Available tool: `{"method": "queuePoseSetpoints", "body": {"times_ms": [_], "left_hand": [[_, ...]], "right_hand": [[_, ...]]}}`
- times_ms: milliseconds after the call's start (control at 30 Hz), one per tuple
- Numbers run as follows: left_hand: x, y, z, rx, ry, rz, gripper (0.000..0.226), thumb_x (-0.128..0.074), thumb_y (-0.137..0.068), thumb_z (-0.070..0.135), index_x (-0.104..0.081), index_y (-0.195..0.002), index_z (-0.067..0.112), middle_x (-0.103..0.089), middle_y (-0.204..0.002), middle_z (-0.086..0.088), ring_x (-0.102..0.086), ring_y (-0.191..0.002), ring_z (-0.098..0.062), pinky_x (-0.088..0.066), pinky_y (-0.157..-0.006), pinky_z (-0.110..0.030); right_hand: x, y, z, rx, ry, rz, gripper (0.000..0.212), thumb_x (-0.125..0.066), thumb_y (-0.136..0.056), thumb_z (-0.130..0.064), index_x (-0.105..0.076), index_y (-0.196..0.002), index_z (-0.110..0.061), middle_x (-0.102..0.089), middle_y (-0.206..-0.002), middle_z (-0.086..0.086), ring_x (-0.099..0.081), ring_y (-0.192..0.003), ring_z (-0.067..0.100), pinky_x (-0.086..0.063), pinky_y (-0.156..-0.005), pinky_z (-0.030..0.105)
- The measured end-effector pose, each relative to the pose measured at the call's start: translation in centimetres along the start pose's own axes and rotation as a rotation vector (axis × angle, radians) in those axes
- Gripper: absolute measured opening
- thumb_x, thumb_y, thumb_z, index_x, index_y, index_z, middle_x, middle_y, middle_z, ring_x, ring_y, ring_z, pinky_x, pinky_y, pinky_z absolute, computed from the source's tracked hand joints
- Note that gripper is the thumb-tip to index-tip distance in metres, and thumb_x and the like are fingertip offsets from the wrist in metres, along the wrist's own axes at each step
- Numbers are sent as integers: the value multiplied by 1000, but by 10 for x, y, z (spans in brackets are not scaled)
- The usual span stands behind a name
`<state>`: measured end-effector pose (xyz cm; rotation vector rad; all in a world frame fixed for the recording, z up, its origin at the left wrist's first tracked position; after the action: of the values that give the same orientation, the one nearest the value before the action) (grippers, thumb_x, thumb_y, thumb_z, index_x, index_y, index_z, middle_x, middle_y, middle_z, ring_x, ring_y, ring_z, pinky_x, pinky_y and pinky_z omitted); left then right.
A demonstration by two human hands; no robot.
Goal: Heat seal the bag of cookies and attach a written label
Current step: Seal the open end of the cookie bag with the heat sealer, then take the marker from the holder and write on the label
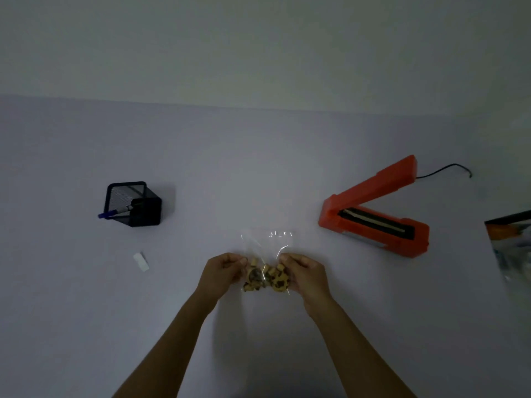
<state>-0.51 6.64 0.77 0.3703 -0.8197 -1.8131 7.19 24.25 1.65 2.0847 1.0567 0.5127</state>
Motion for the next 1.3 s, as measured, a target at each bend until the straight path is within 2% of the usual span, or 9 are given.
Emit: {"method": "queuePoseSetpoints", "body": {"times_ms": [133, 267, 367, 500, 633, 767, 900, 1233, 1300], "left_hand": [[18, -15, -5, 19, -69, 25, 11, -65, -87, 10, -73, -80, 7, -69, -70, -8, -62, -69, -21, -55, -75, -38], [27, -22, -6, -22, -186, 65, 12, -66, -85, 12, -73, -75, 11, -67, -62, -2, -60, -57, -14, -54, -62, -29], [27, -21, -5, -58, -263, 60, 11, -70, -83, 16, -75, -74, 12, -70, -64, -1, -61, -52, -6, -52, -55, -18], [30, -25, -5, -104, -340, 44, 15, -74, -80, 23, -75, -68, 14, -70, -60, -5, -61, -51, -9, -54, -57, -22], [30, -29, -4, -141, -427, 50, 27, -76, -76, 35, -72, -59, 15, -69, -56, -1, -64, -53, -10, -49, -59, -16], [30, -29, -5, -153, -439, 64, 31, -76, -76, 39, -71, -56, 15, -69, -56, 0, -65, -55, -10, -42, -53, -6], [31, -27, -5, -115, -417, 55, 29, -75, -78, 37, -73, -62, 12, -70, -60, -2, -67, -61, -14, -44, -57, -13], [34, -20, -1, -50, -328, 69, 27, -74, -78, 38, -73, -74, 12, -72, -69, -5, -69, -72, -19, -56, -79, -33], [42, -15, 2, -65, -298, 84, 22, -72, -81, 34, -71, -79, 12, -72, -73, -3, -68, -72, -18, -56, -79, -34]], "right_hand": [[-20, -13, 11, 120, 232, 155, 8, -78, -74, -26, -77, -70, -19, -72, -64, -3, -64, -62, 12, -56, -73, 35], [-30, -17, 13, 194, 365, 223, 8, -79, -75, -25, -77, -76, -17, -71, -67, -4, -61, -64, 7, -45, -64, 21], [-33, -20, 14, 195, 397, 283, 10, -80, -75, -23, -76, -76, -14, -69, -67, -3, -61, -64, 8, -44, -63, 21], [-34, -24, 15, 191, 387, 343, 14, -83, -70, -21, -72, -75, -15, -67, -65, -4, -62, -64, 12, -45, -63, 22], [-34, -26, 16, 194, 398, 377, 21, -84, -69, -19, -66, -78, -13, -62, -65, -5, -56, -59, 7, -40, -55, 14], [-33, -26, 18, 187, 390, 384, 16, -78, -76, -22, -67, -81, -11, -64, -69, -3, -58, -62, 9, -41, -57, 19], [-32, -27, 17, 172, 395, 358, 15, -76, -79, -25, -70, -81, -12, -69, -75, 0, -64, -73, 17, -50, -72, 27], [-28, -25, 12, 132, 336, 289, 24, -75, -79, -34, -68, -86, -12, -70, -78, 4, -63, -70, 19, -46, -61, 24], [-28, -21, 9, 104, 298, 330, 27, -72, -81, -37, -68, -90, -13, -68, -81, 3, -62, -75, 19, -49, -69, 28]]}}
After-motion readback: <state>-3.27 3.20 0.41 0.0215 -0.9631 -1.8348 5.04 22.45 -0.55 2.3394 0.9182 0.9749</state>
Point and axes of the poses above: each hand's wrist, its own y-axis away from the middle knuckle, its own x-axis out of the back of the hand, z = x × y, the point moved 1 cm from there along -y, towards the middle knuckle
